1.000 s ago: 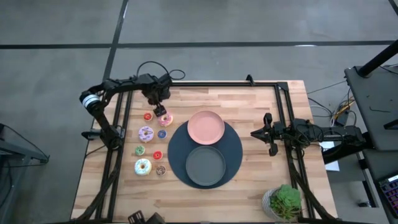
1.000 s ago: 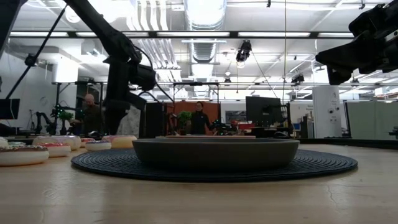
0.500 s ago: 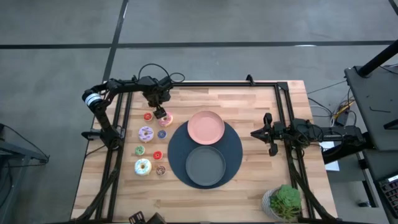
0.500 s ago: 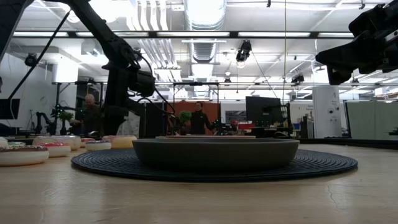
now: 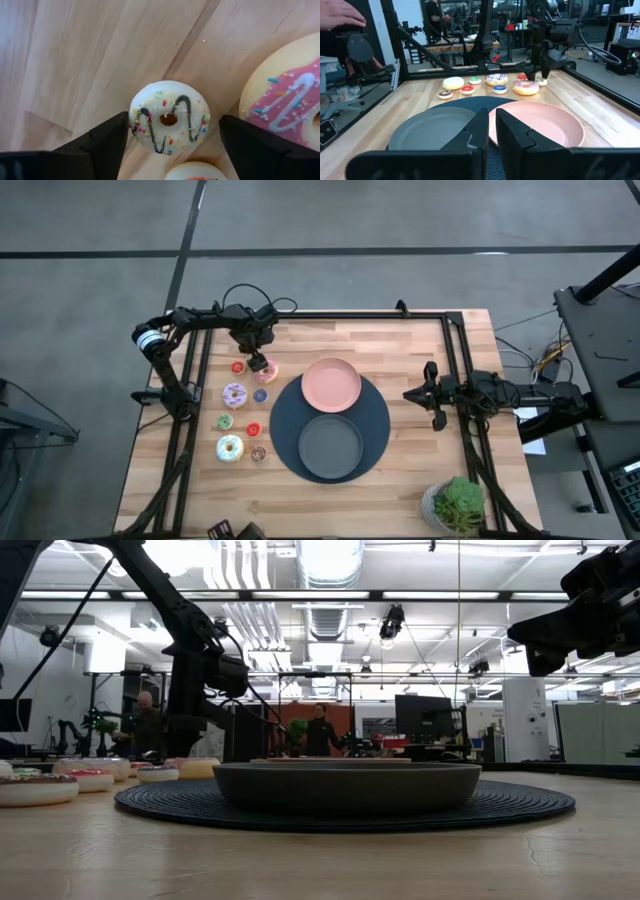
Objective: Pick & Place donuts
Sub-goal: Put the small white donut on the pink plate
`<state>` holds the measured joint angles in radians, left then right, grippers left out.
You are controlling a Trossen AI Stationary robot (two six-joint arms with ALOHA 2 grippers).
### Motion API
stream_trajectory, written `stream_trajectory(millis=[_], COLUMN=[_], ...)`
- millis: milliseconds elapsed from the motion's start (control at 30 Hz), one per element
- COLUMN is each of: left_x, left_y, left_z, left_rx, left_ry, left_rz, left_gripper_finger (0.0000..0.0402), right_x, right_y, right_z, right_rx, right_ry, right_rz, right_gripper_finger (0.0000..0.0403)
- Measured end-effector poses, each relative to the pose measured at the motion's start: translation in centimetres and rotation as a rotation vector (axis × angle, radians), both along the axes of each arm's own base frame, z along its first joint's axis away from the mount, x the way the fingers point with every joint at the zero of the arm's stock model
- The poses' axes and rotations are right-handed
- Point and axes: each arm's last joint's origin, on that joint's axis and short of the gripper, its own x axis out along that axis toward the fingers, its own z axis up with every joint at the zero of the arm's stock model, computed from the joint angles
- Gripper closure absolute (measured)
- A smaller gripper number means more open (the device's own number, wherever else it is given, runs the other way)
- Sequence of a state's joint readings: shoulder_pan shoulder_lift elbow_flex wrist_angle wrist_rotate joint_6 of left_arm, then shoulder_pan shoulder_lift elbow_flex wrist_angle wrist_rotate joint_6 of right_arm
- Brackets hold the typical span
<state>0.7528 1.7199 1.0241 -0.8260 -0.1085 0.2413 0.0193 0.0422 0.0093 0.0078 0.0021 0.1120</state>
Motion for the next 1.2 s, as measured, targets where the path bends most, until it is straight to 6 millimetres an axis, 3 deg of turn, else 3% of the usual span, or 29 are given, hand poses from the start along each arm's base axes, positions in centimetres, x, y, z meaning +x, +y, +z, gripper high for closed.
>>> stream_trajectory(millis=[567, 1200], left_x=[0.08, 0.11], left_y=[-0.01, 0.08], left_z=[0.00, 0.45], left_rx=[-0.006, -0.012], left_ry=[-0.013, -0.005], left_rz=[0.001, 0.001], left_gripper_finger=[0.0192, 0.0195], right_x=[0.00, 0.00], right_y=[0.00, 0.00], right_z=[0.00, 0.02], right_rx=[0.000, 0.000], right_ry=[0.000, -0.001], right_rz=[0.000, 0.000], right_gripper_finger=[0.0374, 0.0374])
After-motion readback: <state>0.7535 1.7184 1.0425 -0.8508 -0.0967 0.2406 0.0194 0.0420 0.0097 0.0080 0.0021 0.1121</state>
